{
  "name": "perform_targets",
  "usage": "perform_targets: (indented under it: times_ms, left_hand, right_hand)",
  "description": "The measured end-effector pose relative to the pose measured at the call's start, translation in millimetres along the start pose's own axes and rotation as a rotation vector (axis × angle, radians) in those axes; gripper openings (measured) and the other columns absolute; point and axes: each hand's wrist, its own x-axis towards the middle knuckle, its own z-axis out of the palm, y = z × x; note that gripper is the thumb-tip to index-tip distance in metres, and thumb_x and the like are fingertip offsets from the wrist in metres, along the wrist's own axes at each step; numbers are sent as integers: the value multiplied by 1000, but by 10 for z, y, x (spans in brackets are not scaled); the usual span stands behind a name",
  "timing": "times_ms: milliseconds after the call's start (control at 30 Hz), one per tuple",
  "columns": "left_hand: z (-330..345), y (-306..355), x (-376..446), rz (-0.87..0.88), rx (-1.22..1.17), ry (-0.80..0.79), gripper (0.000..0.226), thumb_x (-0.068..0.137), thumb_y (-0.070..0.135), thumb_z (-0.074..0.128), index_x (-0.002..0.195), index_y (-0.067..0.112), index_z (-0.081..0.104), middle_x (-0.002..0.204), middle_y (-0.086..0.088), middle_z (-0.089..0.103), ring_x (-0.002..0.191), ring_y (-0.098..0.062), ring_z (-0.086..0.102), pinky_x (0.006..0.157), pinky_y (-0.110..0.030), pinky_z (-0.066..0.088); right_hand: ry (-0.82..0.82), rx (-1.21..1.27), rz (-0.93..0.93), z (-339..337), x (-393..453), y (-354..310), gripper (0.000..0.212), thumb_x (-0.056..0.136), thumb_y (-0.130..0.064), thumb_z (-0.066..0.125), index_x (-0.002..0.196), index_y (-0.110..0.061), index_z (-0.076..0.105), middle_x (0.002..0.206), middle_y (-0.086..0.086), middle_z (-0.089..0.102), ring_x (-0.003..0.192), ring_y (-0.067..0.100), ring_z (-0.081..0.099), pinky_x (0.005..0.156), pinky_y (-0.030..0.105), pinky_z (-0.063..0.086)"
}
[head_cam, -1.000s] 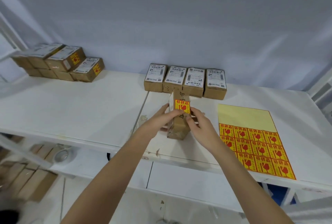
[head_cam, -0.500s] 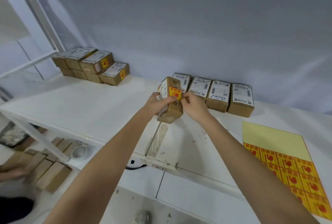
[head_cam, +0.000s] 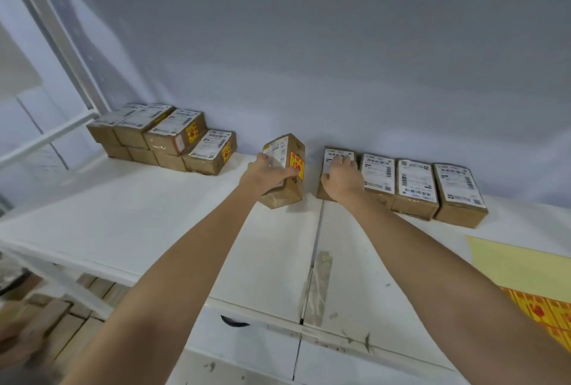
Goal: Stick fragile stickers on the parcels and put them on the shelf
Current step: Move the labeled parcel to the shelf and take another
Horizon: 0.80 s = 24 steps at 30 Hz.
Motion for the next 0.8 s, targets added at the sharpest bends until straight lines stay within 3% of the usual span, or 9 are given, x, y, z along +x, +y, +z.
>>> perform_targets:
  times_ms: [67, 167, 300, 400, 567, 800]
  left_hand:
    - [-92, -25, 97, 23, 26, 6, 109, 43, 69, 68, 133, 21, 32, 117, -6, 52, 103, -25, 58, 90, -43, 51]
    - [-246, -90, 245, 100, 134, 28, 88, 59, 62, 71, 125, 17, 35, 106, -2, 54, 98, -21, 58, 86, -39, 52]
    - [-376, -197, 457, 143, 280, 49, 84, 70, 58, 69, 131, 13, 32, 115, -6, 51, 108, -26, 52, 81, -34, 47]
    - [-395, -266, 562, 165, 413, 70, 88, 68, 65, 65, 131, 13, 33, 118, -9, 51, 112, -29, 49, 87, -39, 48]
    - [-479, -294, 679, 190, 482, 96, 89, 69, 65, 65, 133, 14, 30, 120, -11, 49, 113, -31, 49, 89, -42, 47]
    - [-982, -285, 884, 219, 639, 213, 94, 72, 67, 61, 140, 14, 25, 130, -16, 44, 117, -34, 46, 85, -38, 44]
  right_hand:
    - [-10, -51, 19, 41, 111, -20, 51, 95, -30, 43, 134, 1, 35, 132, 23, 42, 121, 36, 41, 95, 44, 42]
    - [-72, -107, 105, 100, 239, -40, 59, 95, -36, 40, 139, 2, 29, 139, 24, 37, 128, 39, 36, 102, 44, 36]
    - [-210, -227, 231, 183, 311, -129, 65, 97, -46, 25, 146, -3, 19, 149, 25, 24, 135, 42, 27, 111, 53, 21]
    - [-207, -286, 228, 228, 308, -186, 70, 96, -53, 20, 146, -4, 20, 149, 27, 22, 134, 45, 26, 110, 54, 18]
    - [-145, -159, 296, 217, 316, -247, 86, 83, -71, 41, 140, -7, 30, 141, 22, 31, 126, 39, 36, 102, 47, 30]
    - [-65, 84, 442, 92, 346, -382, 95, 65, -54, 73, 137, -9, 30, 143, 21, 21, 132, 40, 23, 104, 50, 31]
